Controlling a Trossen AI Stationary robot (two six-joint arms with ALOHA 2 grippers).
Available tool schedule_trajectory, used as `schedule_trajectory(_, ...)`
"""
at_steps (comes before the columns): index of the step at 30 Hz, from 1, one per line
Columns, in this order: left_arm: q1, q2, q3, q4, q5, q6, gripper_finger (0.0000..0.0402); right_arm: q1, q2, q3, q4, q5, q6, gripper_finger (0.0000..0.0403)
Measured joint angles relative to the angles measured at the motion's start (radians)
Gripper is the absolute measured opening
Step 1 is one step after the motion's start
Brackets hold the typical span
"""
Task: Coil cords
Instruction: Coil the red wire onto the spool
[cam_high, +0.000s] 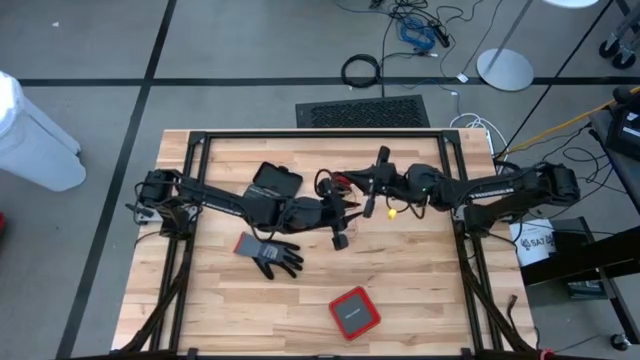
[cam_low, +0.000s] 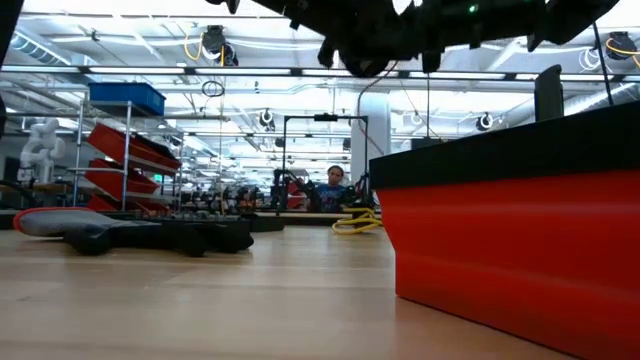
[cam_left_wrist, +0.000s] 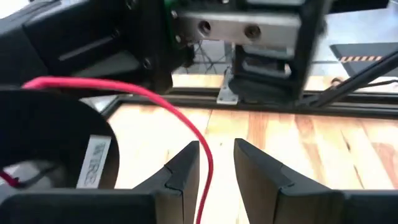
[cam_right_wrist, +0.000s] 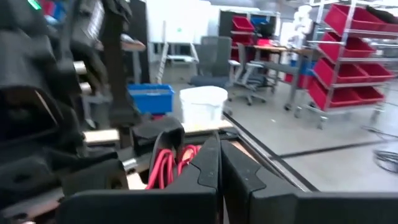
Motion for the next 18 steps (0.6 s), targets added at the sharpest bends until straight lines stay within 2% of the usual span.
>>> schedule_trajectory(6, -0.01, -0.001, 0.0, 0.063, 0.0, 0.066, 0.0106, 0.018, -0.065, 0.0, 0.0, -0.094, 0.037, 0.0)
schedule_trajectory(18, -0.016, -0.001, 0.0, 0.13, 0.002, 0.089, 0.0106, 0.034, -0.139, 0.0, -0.015, -0.1, 0.077, 0.0)
